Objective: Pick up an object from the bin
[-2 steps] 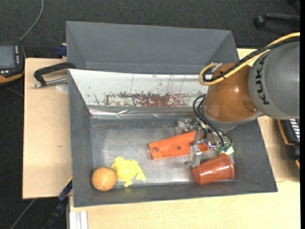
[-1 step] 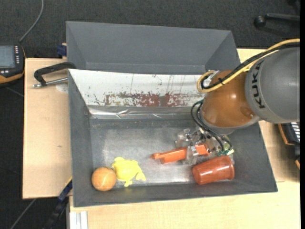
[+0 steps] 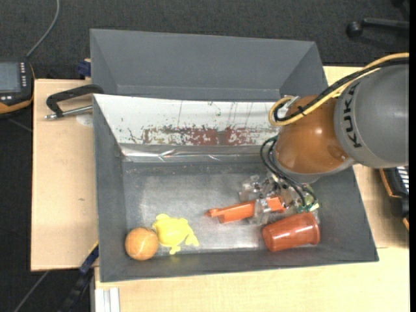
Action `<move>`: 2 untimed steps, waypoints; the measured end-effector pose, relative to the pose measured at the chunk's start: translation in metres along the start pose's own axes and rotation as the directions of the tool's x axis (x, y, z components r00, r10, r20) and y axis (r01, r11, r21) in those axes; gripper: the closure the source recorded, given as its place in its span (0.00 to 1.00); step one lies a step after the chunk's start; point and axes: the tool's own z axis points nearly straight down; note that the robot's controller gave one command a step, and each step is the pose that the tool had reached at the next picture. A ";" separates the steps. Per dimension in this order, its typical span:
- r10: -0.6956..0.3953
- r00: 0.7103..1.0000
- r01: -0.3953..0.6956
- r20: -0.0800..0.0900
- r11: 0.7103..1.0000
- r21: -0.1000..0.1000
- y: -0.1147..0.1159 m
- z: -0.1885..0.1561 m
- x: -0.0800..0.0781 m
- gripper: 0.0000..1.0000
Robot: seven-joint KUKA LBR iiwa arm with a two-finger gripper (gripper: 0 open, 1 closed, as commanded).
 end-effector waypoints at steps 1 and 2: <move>-0.356 0.934 0.356 0.005 0.934 0.000 -0.044 0.000 -0.021 1.00; -0.356 0.935 0.356 0.005 0.935 0.000 -0.044 0.000 -0.021 1.00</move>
Offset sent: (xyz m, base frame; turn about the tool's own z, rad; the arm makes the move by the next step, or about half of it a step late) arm 0.0000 0.0000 0.0000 0.0000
